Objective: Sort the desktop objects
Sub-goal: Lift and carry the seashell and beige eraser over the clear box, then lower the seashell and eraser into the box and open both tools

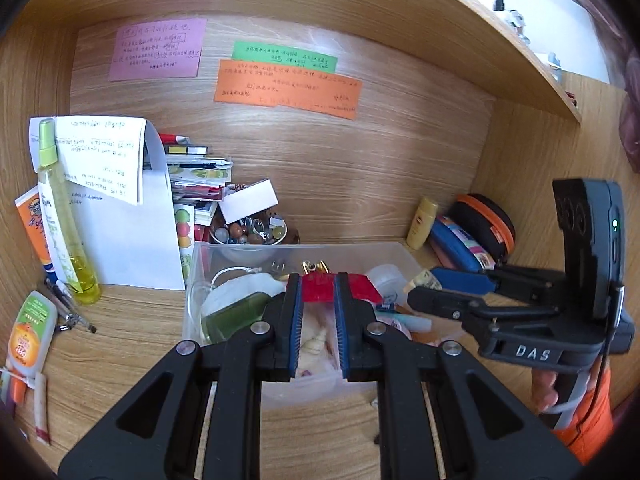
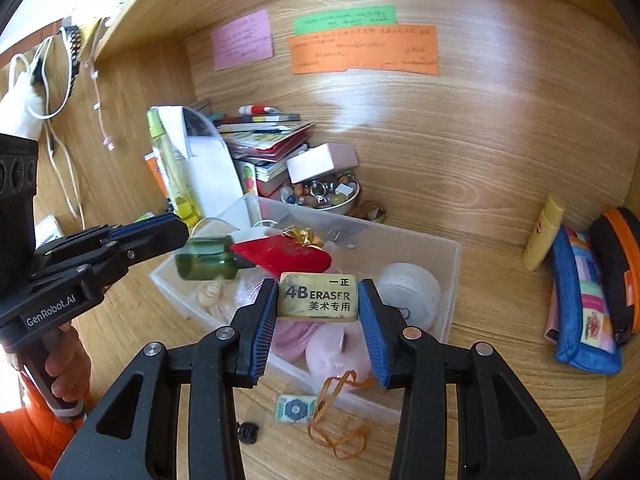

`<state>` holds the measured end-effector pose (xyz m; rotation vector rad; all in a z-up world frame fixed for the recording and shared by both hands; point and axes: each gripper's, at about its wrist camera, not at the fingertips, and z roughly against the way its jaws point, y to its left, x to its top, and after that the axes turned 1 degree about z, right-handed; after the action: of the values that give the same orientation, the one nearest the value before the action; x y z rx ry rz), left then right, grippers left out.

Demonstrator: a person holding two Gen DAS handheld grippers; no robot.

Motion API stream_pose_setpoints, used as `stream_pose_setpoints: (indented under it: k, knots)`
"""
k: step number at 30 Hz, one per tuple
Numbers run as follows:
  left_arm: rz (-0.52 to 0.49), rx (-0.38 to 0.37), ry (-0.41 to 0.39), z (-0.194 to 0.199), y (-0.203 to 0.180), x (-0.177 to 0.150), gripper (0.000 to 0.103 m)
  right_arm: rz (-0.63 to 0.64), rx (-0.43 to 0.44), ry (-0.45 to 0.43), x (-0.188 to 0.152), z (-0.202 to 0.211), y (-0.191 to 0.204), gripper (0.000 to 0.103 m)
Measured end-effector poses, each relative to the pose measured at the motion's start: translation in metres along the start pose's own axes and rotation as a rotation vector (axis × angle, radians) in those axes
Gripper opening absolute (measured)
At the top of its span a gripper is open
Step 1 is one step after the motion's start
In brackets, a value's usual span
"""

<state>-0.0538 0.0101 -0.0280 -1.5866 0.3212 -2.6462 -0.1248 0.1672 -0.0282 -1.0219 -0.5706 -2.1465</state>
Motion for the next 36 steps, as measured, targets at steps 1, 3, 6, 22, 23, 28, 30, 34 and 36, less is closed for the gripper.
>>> stream_pose_setpoints:
  k: [1, 3, 6, 22, 23, 28, 30, 34, 36]
  knots:
    - [-0.004, -0.007, 0.005, -0.003, -0.001, 0.000, 0.014, -0.010, 0.003, 0.008, -0.001, -0.003, -0.002, 0.037]
    - [-0.012, -0.003, 0.019, -0.008, -0.002, -0.002, 0.014, -0.032, 0.005, 0.017, -0.004, -0.008, -0.006, 0.037]
    - [-0.015, 0.013, 0.046, -0.018, -0.002, -0.006, 0.014, -0.032, -0.003, 0.032, -0.007, -0.015, -0.008, 0.037]
    - [-0.041, 0.076, 0.016, -0.018, -0.004, -0.020, 0.032, 0.050, -0.101, 0.064, -0.020, -0.033, 0.005, 0.037]
    - [-0.039, 0.081, 0.011, -0.017, -0.004, -0.020, 0.034, 0.052, -0.103, 0.069, -0.021, -0.035, 0.005, 0.037]
    - [-0.032, 0.105, -0.019, -0.011, -0.002, -0.020, 0.058, 0.061, -0.127, 0.070, -0.021, -0.035, 0.005, 0.043]
    - [-0.030, 0.120, -0.037, -0.009, -0.002, -0.020, 0.070, 0.061, -0.138, 0.057, -0.020, -0.032, 0.005, 0.063]
    - [-0.036, 0.153, -0.061, -0.006, -0.002, -0.020, 0.078, 0.062, -0.166, 0.007, -0.017, -0.021, 0.008, 0.074]
    - [-0.040, 0.170, -0.052, -0.006, -0.002, -0.021, 0.081, 0.058, -0.172, 0.000, -0.016, -0.017, 0.008, 0.080]
